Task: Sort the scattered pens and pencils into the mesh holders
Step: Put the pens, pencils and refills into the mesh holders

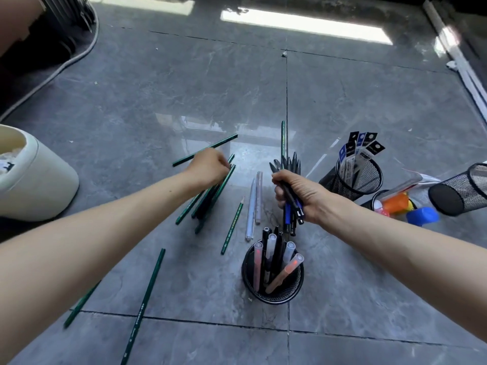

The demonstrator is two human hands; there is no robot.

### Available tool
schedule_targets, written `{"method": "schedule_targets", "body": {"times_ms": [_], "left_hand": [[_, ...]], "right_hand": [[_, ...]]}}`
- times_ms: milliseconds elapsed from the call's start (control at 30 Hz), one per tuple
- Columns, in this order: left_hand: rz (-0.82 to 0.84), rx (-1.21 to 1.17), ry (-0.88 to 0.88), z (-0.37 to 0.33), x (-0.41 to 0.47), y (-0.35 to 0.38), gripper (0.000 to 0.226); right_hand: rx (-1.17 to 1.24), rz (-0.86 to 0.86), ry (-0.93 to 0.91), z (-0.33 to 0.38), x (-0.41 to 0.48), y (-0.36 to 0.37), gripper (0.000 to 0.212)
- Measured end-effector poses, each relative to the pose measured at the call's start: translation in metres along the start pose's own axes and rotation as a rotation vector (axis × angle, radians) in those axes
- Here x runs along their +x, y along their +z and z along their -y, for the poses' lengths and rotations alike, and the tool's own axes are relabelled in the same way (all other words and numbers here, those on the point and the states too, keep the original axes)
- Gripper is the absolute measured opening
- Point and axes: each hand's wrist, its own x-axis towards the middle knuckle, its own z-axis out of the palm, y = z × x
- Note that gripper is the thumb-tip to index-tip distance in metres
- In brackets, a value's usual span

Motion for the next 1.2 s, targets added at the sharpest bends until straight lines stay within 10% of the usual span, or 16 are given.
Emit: {"method": "schedule_targets", "body": {"times_ms": [433,1200], "left_hand": [[-0.114,0.529,-0.096,0.034,-0.020,0.032,0.006],[0.027,0.291,-0.133,-0.008,-0.025,0.089,0.041]], "right_hand": [[-0.052,-0.096,0.028,-0.004,0.003,-0.002,0.016],[-0.234,-0.198,0.025,-0.014,0.009,-0.017,0.031]]}}
